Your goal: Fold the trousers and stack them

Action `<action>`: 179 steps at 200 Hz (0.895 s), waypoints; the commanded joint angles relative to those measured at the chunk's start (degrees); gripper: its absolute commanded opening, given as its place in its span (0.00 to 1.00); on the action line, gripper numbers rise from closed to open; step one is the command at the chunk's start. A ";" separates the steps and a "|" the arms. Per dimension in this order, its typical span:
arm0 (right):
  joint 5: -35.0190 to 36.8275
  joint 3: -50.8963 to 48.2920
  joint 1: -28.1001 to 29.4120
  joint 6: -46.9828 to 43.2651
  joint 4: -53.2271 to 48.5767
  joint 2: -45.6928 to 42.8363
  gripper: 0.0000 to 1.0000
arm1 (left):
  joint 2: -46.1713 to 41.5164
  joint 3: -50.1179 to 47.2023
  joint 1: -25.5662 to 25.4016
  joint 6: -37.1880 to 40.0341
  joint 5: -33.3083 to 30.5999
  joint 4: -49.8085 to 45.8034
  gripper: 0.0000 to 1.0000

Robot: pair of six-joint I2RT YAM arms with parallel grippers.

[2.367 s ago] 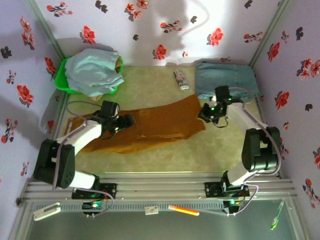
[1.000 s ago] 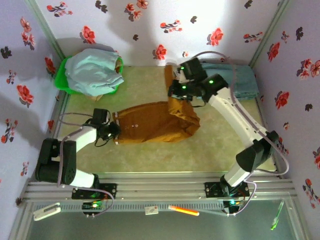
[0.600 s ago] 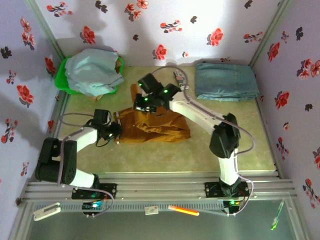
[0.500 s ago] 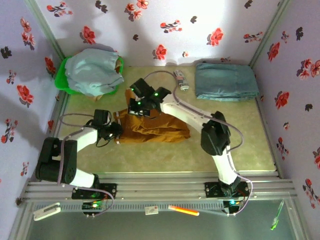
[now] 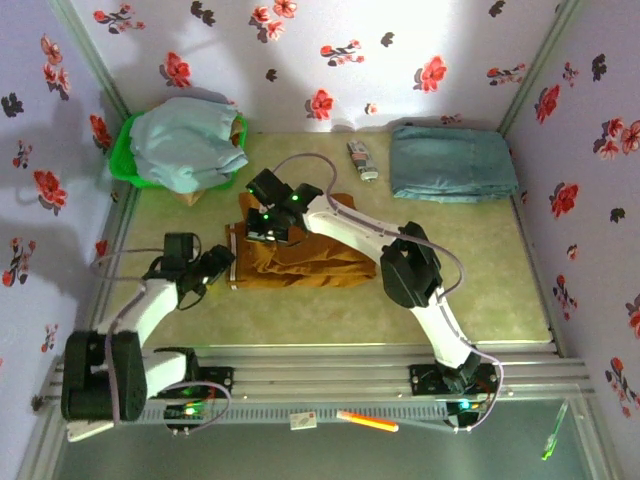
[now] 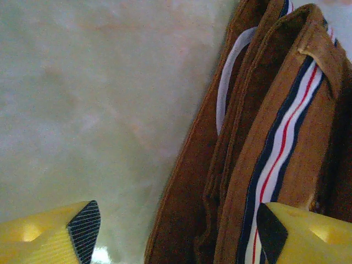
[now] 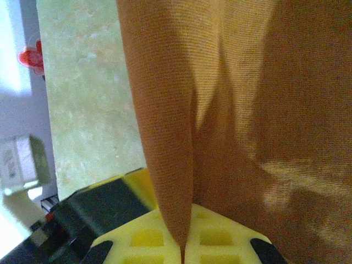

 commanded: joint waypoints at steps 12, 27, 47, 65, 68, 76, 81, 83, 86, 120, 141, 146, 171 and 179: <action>-4.64 0.77 0.71 1.08 3.97 1.98 0.26 | -9.89 0.36 3.47 -2.07 -3.49 -12.95 0.80; -9.14 -0.46 0.94 3.66 7.77 2.66 0.38 | -13.16 1.46 5.26 -1.55 -3.59 -16.10 0.80; -18.68 -5.74 0.42 12.94 21.61 2.69 0.46 | -14.48 4.02 6.14 -0.30 -2.84 -17.91 0.80; -22.82 -11.30 -0.53 20.26 33.94 0.38 0.47 | -13.92 6.36 6.23 1.78 -0.95 -17.65 0.77; -22.99 -11.92 -0.76 20.54 34.65 -0.22 0.47 | -13.84 6.67 6.24 2.19 -0.31 -17.41 0.76; -22.36 -13.54 -1.44 19.66 34.75 -2.26 0.47 | -13.79 7.26 6.23 2.61 1.42 -16.67 0.73; -21.48 -14.51 -2.02 18.04 33.46 -3.95 0.47 | -13.82 7.62 6.17 2.71 2.52 -16.14 0.72; -21.07 -14.78 -2.24 17.27 32.67 -4.55 0.47 | -13.79 7.83 6.17 2.73 2.97 -15.91 0.72; -20.29 -15.27 -2.64 15.94 31.27 -5.63 0.47 | -13.85 8.13 6.15 2.84 3.64 -15.65 0.71; -10.89 -22.45 -8.64 3.80 18.75 -18.71 0.44 | -11.05 15.30 2.20 5.24 4.82 -15.54 0.63; -7.25 -29.96 -13.87 0.42 15.57 -25.73 0.36 | -5.05 21.22 -3.81 6.75 3.59 -14.74 0.59; -6.68 -32.20 -15.11 0.10 15.63 -27.28 0.34 | -3.42 22.40 -5.47 7.08 3.01 -14.40 0.59; -3.20 -42.61 -19.87 -0.02 17.71 -33.53 0.16 | 5.39 26.36 -12.01 8.36 1.76 -10.89 0.53; -1.69 -45.69 -20.48 -0.09 18.51 -34.82 0.09 | 7.76 26.00 -13.41 8.62 1.50 -8.91 0.48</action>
